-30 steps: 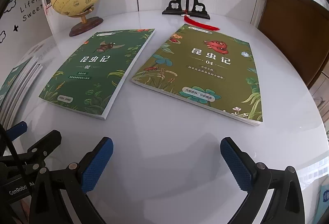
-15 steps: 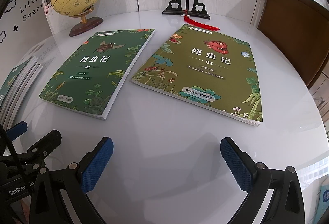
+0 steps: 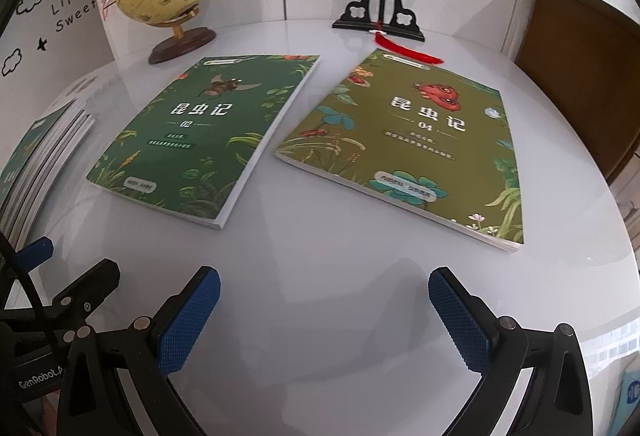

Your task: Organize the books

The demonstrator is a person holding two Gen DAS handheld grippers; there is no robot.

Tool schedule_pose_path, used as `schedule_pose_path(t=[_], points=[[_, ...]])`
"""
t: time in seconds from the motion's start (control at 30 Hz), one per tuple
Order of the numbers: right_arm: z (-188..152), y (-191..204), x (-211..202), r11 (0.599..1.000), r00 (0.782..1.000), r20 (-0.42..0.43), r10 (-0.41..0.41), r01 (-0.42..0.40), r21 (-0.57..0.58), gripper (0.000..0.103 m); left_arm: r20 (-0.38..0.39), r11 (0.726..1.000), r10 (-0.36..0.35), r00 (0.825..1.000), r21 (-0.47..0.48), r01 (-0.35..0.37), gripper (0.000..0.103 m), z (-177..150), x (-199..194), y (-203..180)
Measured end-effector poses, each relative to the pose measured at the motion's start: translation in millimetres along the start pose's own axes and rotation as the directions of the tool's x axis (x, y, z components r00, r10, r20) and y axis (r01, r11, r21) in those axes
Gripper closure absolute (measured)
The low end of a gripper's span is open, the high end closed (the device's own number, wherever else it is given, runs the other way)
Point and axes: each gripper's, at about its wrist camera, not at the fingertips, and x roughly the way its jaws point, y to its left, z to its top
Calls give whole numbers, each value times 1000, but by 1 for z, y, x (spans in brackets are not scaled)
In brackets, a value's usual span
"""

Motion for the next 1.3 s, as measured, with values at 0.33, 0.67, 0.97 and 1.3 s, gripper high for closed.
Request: schedule_pose_path(t=[0.33, 0.67, 0.97, 1.3], points=[[-6, 11, -4, 999, 1000, 0, 21, -21, -28, 0, 3, 999, 28, 1000, -39, -28, 0, -7, -5, 11], [-10, 17, -6, 999, 1000, 0, 25, -25, -33, 0, 4, 999, 31, 999, -44, -31, 0, -11, -8, 14], [-14, 21, -8, 999, 1000, 0, 23, -23, -32, 0, 4, 998, 32, 999, -45, -32, 0, -16, -11, 15], [-22, 28, -13, 999, 1000, 0, 18, -18, -28, 0, -19, 998, 35, 999, -46, -36, 0, -18, -14, 18]])
